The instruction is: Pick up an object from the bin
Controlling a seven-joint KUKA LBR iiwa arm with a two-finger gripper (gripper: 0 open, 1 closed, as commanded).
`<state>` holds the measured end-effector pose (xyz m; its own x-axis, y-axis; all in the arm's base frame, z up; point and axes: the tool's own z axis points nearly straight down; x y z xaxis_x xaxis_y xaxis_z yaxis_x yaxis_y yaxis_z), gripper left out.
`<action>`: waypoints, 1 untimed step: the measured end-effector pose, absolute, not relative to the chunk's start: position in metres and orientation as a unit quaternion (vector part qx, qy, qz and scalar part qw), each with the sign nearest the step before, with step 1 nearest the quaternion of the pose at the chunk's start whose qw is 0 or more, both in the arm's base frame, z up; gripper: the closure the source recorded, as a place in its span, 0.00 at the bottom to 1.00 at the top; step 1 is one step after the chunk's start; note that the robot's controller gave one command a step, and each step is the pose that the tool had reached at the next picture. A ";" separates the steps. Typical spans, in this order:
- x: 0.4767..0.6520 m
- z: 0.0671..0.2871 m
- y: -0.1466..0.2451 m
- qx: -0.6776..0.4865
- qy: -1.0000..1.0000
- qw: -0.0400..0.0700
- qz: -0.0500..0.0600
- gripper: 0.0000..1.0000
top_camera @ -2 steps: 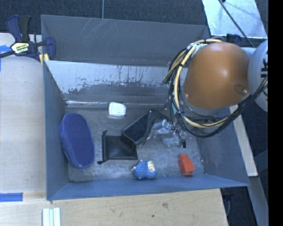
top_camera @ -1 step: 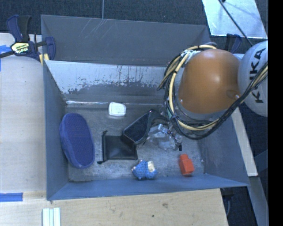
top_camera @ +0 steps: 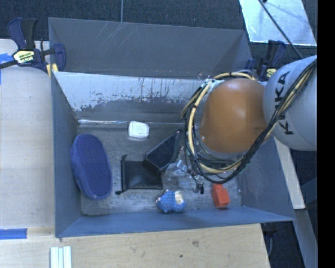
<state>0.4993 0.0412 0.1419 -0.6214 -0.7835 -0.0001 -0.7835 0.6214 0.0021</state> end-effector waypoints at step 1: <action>0.500 0.143 0.041 0.436 -0.900 -0.001 0.000 0.00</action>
Offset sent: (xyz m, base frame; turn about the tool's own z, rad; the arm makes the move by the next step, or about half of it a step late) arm 0.0000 0.0000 0.0000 0.0000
